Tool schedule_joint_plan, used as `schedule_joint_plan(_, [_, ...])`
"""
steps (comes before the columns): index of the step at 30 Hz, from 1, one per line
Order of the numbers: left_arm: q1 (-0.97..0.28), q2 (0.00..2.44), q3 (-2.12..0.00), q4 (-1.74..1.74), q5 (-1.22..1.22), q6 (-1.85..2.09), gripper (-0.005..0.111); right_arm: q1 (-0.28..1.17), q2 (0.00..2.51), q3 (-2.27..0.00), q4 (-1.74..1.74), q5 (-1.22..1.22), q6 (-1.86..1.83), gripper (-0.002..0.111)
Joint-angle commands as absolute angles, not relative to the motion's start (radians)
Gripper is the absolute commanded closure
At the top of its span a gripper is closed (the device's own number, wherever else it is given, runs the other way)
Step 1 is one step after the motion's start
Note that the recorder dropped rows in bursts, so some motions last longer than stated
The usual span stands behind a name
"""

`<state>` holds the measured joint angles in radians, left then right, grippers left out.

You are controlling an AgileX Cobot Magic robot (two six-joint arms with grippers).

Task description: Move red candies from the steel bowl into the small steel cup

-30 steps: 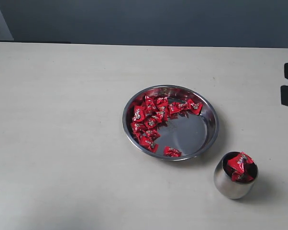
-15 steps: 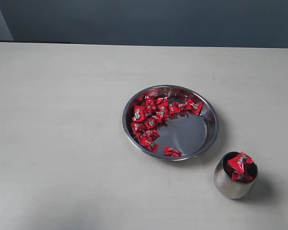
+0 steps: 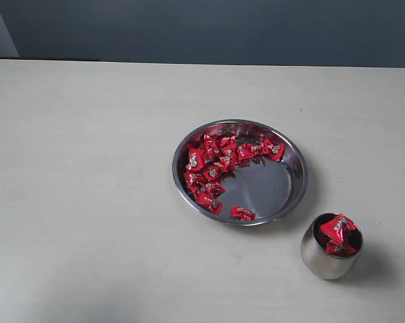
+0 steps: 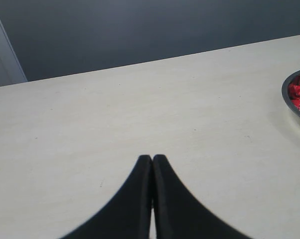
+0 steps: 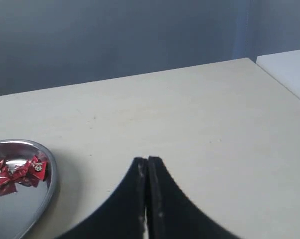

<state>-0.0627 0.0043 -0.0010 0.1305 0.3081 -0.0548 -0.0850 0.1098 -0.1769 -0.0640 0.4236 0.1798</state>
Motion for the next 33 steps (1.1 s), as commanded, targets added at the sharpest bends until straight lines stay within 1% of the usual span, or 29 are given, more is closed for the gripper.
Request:
schedule_joint_plan(1, [-0.071,0.000,0.000,0.132,0.301,-0.060,0.106,-0.105,0.008,-0.109,-0.068,0.411,0.171,0.109])
schedule_joint_plan(5, [-0.071,0.000,0.000,0.132,0.301,-0.060,0.106,-0.135,0.000,-0.071,-0.068,0.416,0.171,0.109])
schedule_joint_plan(23, [-0.071,0.000,0.000,0.132,0.301,-0.060,0.106,-0.239,0.000,-0.038,0.000,0.409,0.071,0.109])
schedule_joint_plan(33, [-0.071,0.000,0.000,0.132,0.301,-0.060,0.106,-0.250,0.000,-0.024,0.011,0.398,0.052,0.109])
